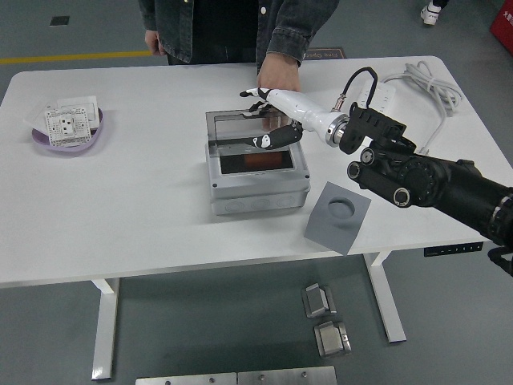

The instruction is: Pick up the cylinder from the cube,place it in the box,flap close box

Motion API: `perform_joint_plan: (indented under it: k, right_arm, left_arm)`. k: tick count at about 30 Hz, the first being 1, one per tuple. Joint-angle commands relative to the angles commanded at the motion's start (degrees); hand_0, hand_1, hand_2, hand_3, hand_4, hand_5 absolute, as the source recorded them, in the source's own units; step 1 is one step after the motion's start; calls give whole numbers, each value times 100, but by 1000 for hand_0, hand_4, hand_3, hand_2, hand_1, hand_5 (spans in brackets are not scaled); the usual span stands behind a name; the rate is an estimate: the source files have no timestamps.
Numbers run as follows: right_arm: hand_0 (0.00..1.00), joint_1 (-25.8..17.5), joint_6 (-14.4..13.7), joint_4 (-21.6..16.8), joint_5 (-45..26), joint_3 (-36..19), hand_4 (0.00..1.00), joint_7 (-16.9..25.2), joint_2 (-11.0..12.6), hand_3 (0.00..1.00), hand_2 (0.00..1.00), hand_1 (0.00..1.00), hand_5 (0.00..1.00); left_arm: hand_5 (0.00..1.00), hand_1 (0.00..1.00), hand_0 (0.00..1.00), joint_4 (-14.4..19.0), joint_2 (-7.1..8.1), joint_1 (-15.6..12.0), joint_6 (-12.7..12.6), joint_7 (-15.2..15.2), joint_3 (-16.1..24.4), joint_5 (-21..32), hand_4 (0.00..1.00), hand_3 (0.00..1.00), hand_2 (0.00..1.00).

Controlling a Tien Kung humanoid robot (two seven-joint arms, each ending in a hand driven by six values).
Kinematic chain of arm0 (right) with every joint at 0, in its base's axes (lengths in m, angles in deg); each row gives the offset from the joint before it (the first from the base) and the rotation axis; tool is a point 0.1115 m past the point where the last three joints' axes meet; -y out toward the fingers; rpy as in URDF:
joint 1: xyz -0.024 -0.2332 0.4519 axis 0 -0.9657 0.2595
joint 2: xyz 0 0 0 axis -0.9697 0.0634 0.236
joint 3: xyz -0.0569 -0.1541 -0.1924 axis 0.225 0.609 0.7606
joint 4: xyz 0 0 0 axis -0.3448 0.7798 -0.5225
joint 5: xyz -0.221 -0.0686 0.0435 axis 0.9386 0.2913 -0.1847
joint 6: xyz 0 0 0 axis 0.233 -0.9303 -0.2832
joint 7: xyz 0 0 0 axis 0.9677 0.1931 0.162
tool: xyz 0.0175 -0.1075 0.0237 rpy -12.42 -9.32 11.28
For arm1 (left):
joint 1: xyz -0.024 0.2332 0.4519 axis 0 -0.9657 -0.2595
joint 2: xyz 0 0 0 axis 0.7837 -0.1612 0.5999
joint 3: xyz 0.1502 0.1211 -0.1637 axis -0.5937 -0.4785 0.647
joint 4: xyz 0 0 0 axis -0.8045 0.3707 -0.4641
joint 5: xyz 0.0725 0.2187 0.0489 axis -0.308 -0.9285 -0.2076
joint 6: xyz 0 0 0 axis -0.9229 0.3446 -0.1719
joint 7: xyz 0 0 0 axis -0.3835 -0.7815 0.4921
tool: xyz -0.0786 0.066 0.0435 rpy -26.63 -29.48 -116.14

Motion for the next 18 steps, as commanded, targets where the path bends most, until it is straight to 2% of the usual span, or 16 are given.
perform_joint_plan:
  k: [8, 9, 14, 15, 18]
  right_arm:
    - [815, -281, -45, -1029, 484, -314, 827, -133, 551, 930, 750, 697, 390]
    - [717, -317, -48, -1133, 500, -317, 827, -140, 596, 931, 744, 684, 396]
    - [717, -528, -68, -1580, 577, -374, 827, -163, 789, 931, 744, 684, 396]
    - [619, -576, -70, -1642, 568, -399, 826, -162, 825, 931, 742, 667, 407]
    - [619, -694, -93, -1731, 546, -454, 826, -149, 897, 931, 742, 667, 407]
  left_arm:
    - [248, 649, 661, -5, -19, -28, -16, -58, -153, 214, 563, 582, 538]
    - [248, 650, 661, -5, -23, -30, -17, -60, -158, 224, 563, 582, 538]
    - [248, 650, 661, -5, -44, -55, -17, -53, -141, 221, 563, 582, 538]
    - [249, 650, 660, -5, -46, -60, -18, -52, -135, 220, 563, 583, 538]
    - [249, 650, 660, -8, -51, -71, -23, -59, -143, 242, 563, 583, 538]
